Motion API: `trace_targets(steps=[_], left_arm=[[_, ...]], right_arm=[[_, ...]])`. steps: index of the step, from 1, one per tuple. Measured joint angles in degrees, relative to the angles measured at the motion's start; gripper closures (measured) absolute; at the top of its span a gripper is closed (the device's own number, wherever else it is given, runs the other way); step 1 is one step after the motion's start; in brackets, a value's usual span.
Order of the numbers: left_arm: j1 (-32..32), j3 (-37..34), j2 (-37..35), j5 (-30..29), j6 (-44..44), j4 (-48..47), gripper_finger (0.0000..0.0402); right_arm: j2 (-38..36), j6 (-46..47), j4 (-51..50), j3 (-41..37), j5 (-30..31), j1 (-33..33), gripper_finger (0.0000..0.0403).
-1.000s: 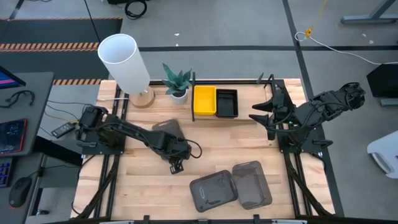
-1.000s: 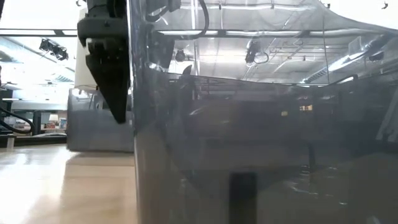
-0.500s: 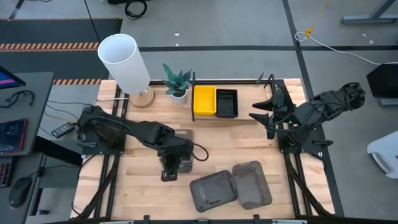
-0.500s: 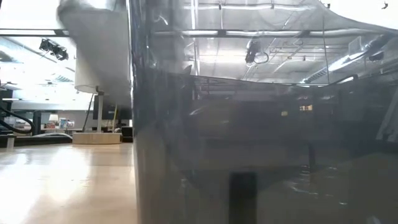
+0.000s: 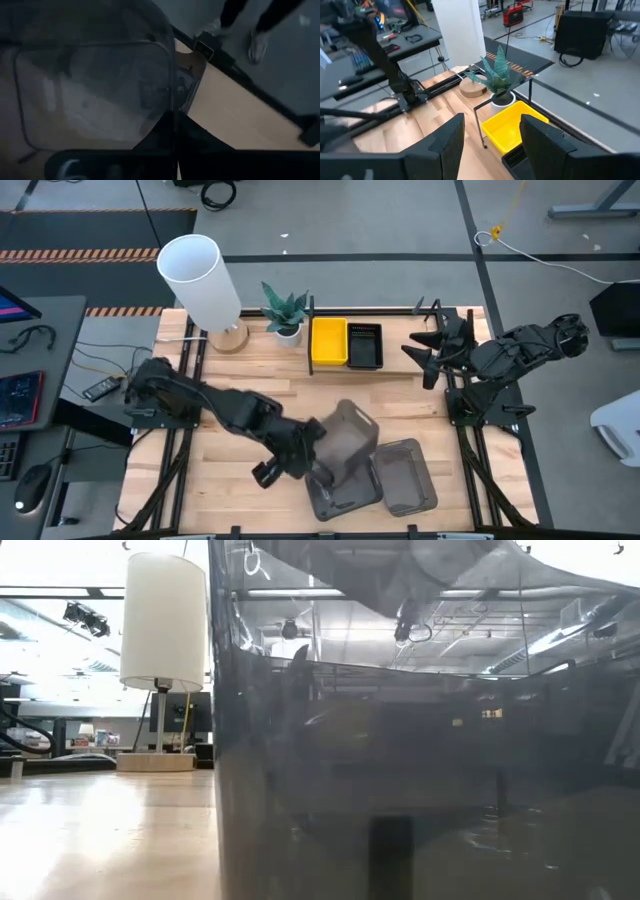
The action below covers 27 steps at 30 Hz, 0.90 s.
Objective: Stack baskets on shelf by color
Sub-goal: Stack the top left gray bin on the bottom center gray bin
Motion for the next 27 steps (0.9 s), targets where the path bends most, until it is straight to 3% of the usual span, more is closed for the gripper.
trace_targets(steps=[7,16,18,24,27], left_arm=[[-1.7,-0.1,6.0,0.0,12.8,2.5,0.0396],[-1.9,-0.1,5.9,-0.4,11.8,4.3,0.0397],[-1.9,-0.1,5.3,-0.5,4.4,5.1,0.0397],[-0.2,1.6,4.0,-0.5,-35.3,5.9,0.0395],[0.5,4.2,3.9,-0.5,-48.7,6.4,0.0391]], right_arm=[[0.0,7.1,0.0,0.0,0.0,0.0,0.0206],[0.0,10.6,0.0,0.0,-0.6,0.8,0.0206],[0.0,10.6,0.0,0.0,-0.6,0.8,0.0206],[0.0,10.5,-1.3,0.0,-0.6,0.8,0.0206],[0.0,10.5,-2.8,0.0,-0.3,0.5,0.0206]])
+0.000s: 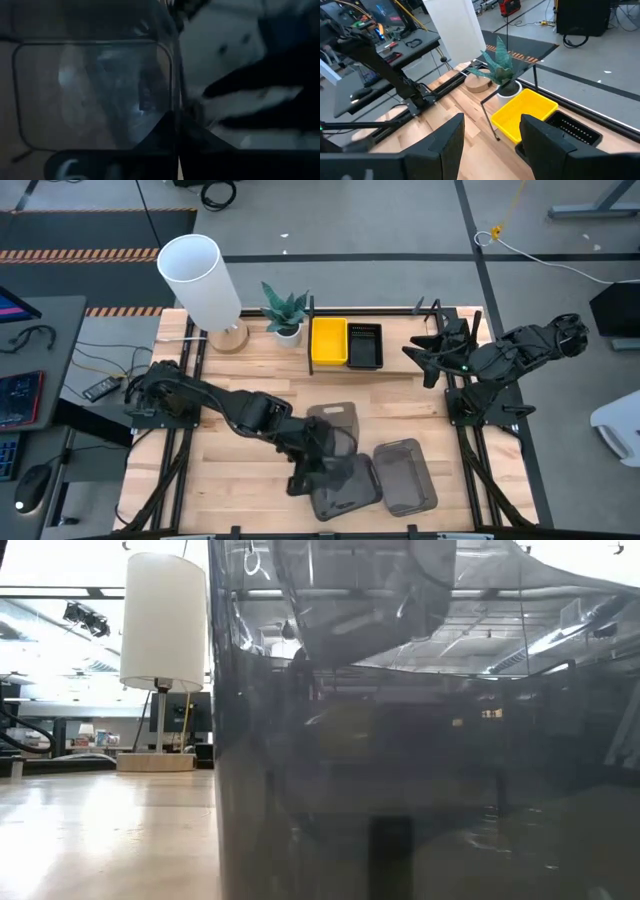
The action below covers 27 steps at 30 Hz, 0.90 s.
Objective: Stack baskets on shelf by color
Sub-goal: Stack the top left gray bin on the bottom center gray bin
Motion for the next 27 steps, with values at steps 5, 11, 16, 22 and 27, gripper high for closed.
trace_targets(steps=[5,11,16,22,27], left_arm=[[0.0,0.9,0.1,-1.4,-24.0,11.8,0.0392],[0.3,0.9,0.2,-11.3,-56.1,22.0,0.0389],[-0.4,1.0,0.2,-16.4,-70.7,22.4,0.0391],[-0.4,1.0,0.5,-14.1,-84.0,20.6,0.0391],[0.0,1.0,1.4,-13.9,-89.8,17.0,0.0392]], right_arm=[[0.0,-4.3,-1.3,0.0,0.1,-3.0,0.0206],[0.0,-19.5,-2.1,0.0,0.1,-8.6,0.0206],[0.0,-24.6,-1.2,0.0,-3.1,-11.4,0.0206],[0.3,-25.7,-1.2,0.0,-5.7,-12.2,0.0206],[0.5,-25.9,-1.1,0.0,-6.0,-12.2,0.0206]])
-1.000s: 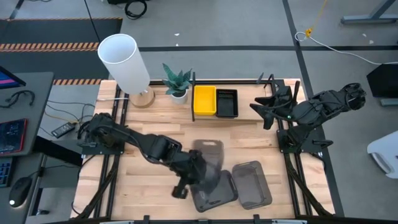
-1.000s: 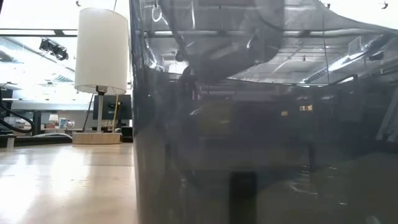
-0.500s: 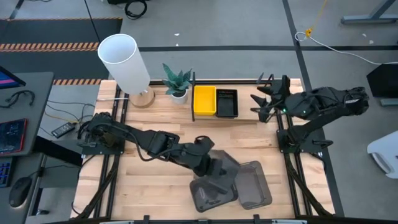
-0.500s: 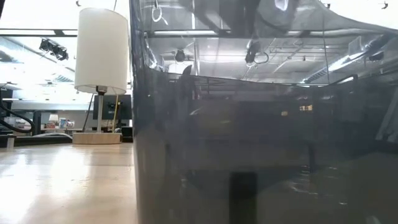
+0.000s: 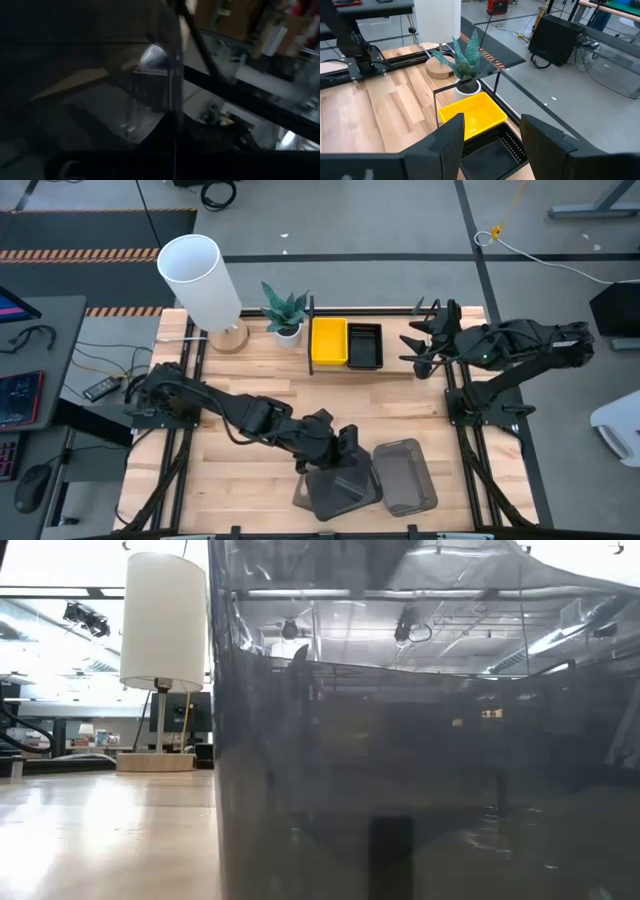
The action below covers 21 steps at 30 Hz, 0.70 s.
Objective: Stack baskets on shelf by color
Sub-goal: Stack the top left gray bin on the bottom center gray bin
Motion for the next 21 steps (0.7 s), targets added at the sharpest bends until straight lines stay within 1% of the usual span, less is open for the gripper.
trace_targets(steps=[5,12,14,18,21], left_arm=[[0.7,-0.1,2.3,0.1,-3.1,-0.9,0.0392],[1.1,-0.1,6.7,0.0,-3.5,-2.6,0.0392],[1.4,-0.1,7.7,-0.1,-2.9,-3.8,0.0392],[2.4,-0.1,8.0,-1.1,1.0,-7.4,0.0392],[3.1,-0.1,7.9,-1.5,4.2,-12.5,0.0392]], right_arm=[[0.0,-1.6,0.0,0.0,0.0,0.0,0.0206],[0.0,-1.8,0.0,0.0,-0.5,0.0,0.0206],[0.0,-1.8,0.1,0.0,-1.6,0.0,0.0206],[0.0,-2.7,0.3,0.0,-3.4,0.0,0.0206],[0.0,-2.8,0.5,0.0,-3.6,0.0,0.0206]])
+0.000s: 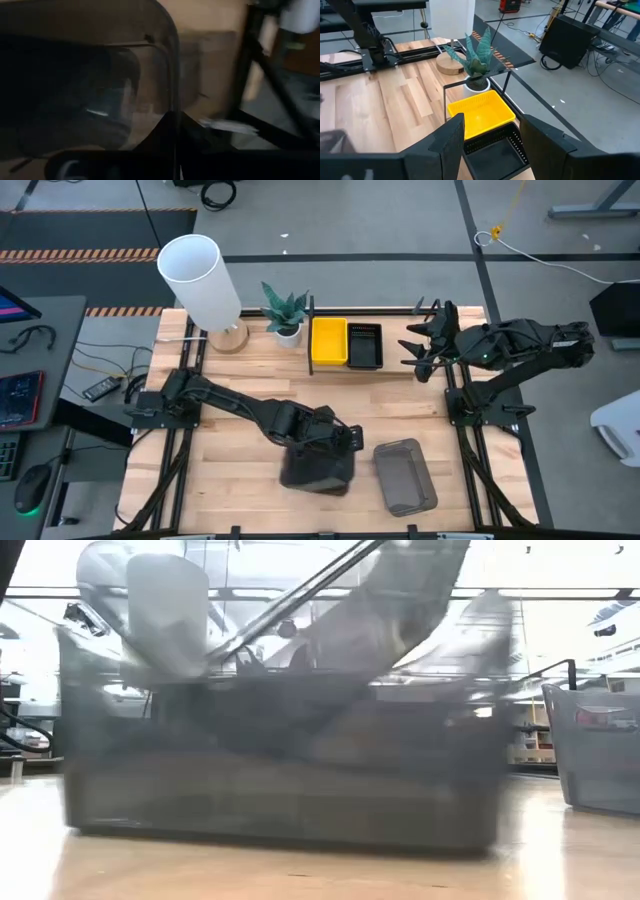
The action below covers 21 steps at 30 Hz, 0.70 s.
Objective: Stack baskets on shelf by color
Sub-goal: Stack the top left gray bin on the bottom center gray bin
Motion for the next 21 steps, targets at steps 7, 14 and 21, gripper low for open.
trace_targets(steps=[7,14,21], left_arm=[[0.2,0.0,0.0,2.6,8.9,-6.7,0.0392],[-0.8,0.0,0.4,3.4,11.8,-9.1,0.0373],[-2.5,0.0,2.2,4.7,14.3,-13.6,0.0344]], right_arm=[[0.0,0.0,0.2,0.0,-1.2,0.0,0.0206],[0.0,0.2,0.3,0.0,-1.3,0.0,0.0206],[-0.1,0.6,0.3,0.0,-2.9,0.1,0.0206]])
